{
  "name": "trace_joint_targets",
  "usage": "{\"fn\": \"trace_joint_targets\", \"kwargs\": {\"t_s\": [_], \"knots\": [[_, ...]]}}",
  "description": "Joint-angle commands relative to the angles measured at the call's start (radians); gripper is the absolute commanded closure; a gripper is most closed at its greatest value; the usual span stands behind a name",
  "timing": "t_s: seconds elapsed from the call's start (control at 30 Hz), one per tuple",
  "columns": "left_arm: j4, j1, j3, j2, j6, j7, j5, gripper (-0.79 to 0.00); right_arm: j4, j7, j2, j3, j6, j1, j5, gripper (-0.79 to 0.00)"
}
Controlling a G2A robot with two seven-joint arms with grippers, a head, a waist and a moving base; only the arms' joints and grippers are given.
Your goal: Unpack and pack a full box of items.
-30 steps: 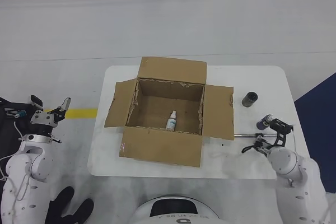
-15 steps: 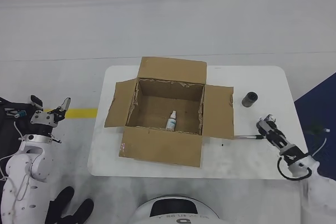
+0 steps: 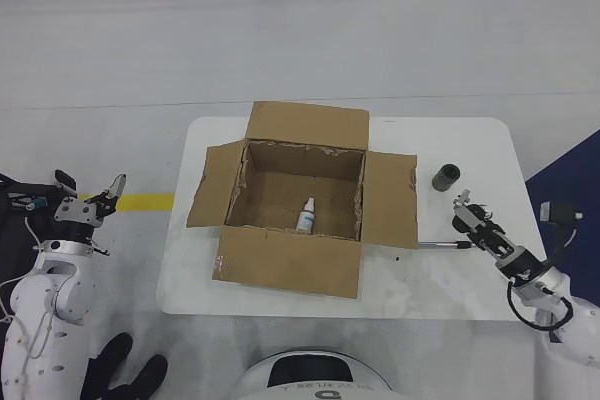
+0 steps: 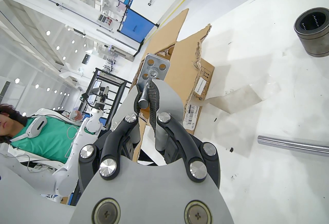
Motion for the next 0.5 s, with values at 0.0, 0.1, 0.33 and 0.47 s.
{"fn": "trace_joint_targets", "kwargs": {"t_s": [0.0,0.1,0.33,0.47], "knots": [[0.000,0.000,0.000,0.000,0.000,0.000,0.000,-0.785,-0.006,0.011,-0.001,-0.033,-0.065,0.004,0.061,0.000],[0.000,0.000,0.000,0.000,0.000,0.000,0.000,-0.785,0.014,0.120,0.008,-0.112,-0.145,0.048,0.091,0.000],[0.000,0.000,0.000,0.000,0.000,0.000,0.000,-0.785,0.103,0.255,0.020,-0.424,0.028,0.363,-0.100,0.000],[0.000,0.000,0.000,0.000,0.000,0.000,0.000,-0.785,0.193,0.227,0.014,-0.576,0.155,0.512,-0.232,0.000]]}}
